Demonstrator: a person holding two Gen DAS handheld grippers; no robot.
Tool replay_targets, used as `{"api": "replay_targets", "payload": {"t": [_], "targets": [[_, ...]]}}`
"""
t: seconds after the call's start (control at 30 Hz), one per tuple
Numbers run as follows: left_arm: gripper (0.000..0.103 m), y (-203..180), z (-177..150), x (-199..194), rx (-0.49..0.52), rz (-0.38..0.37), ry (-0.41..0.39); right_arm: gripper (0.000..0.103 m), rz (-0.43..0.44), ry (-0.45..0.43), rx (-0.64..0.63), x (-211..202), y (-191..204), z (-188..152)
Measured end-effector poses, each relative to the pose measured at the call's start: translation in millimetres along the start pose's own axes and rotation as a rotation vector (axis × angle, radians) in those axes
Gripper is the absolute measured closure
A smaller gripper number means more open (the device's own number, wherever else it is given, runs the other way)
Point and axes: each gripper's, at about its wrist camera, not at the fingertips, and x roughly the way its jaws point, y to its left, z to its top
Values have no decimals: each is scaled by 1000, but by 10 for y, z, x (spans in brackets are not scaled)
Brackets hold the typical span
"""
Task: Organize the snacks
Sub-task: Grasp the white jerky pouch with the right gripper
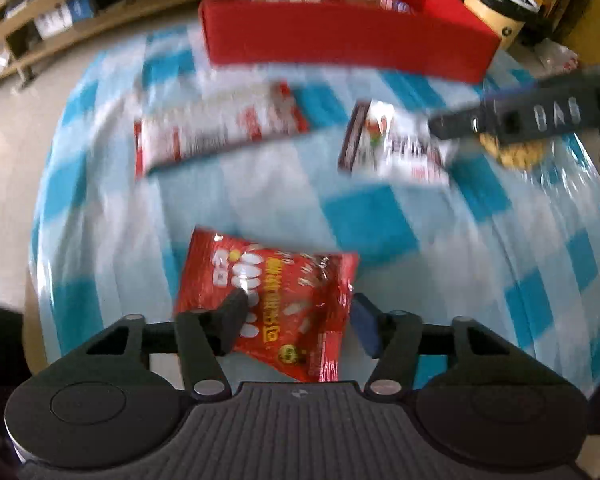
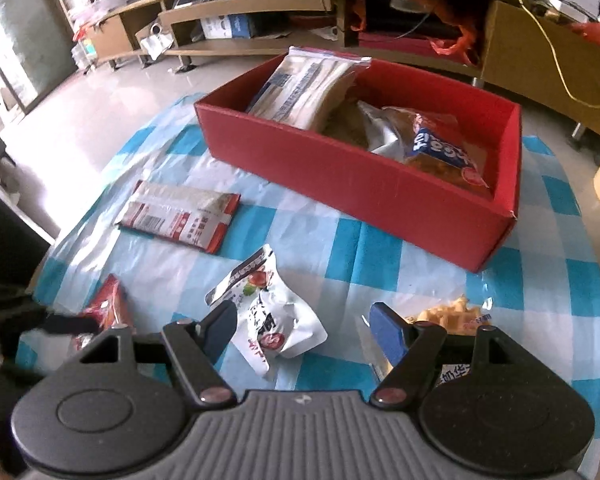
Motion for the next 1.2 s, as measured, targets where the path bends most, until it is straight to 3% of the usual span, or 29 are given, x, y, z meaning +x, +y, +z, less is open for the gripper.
{"api": "replay_targets", "payload": {"t": [0.1, 0.17, 0.3, 0.37, 0.43, 0.53, 0.63, 0.7, 0.77, 0.83, 0.93, 1.07, 1.13, 1.2], "targets": [[25, 193, -119, -71, -113, -36, 18, 34, 6, 8, -1, 12, 28, -1], [17, 375, -228, -130, -259, -86, 39, 34, 11, 5, -4, -7, 46, -4], [17, 618, -461, -170, -552, -121, 64, 34, 31, -9, -12, -72, 98, -22], [19, 594, -531, -202, -593, -135, 67, 34, 37, -16, -18, -113, 117, -37], [19, 460, -501, -291, -469, -90, 53, 34, 47, -22, -24, -160, 124, -51], [19, 185, -505, -375, -241, 49, 65, 34, 53, -44, -24, -258, 106, -71], [20, 30, -515, -461, -96, 17, 47, 34, 53, -60, -22, -325, 87, -86], [20, -117, -478, -518, 69, 29, 41, 34, 56, -61, -14, -349, 74, -92], [15, -247, -449, -562, 311, 145, -10, 34, 58, -63, -15, -364, 73, -108], [14, -250, -366, -488, 458, 194, -23, 34, 52, -59, -15, -359, 71, -130], [15, -232, -245, -309, 565, 136, 27, 34, 40, -40, -20, -308, 61, -162], [19, -355, -335, -74, 732, 45, 97, 34, 26, -12, -12, -185, 32, -137], [18, -414, -390, 44, 799, 35, 111, 34, 23, 1, -11, -124, 25, -122], [13, -396, -405, 119, 803, 44, 101, 34, 26, 15, -7, -67, 21, -110]]}}
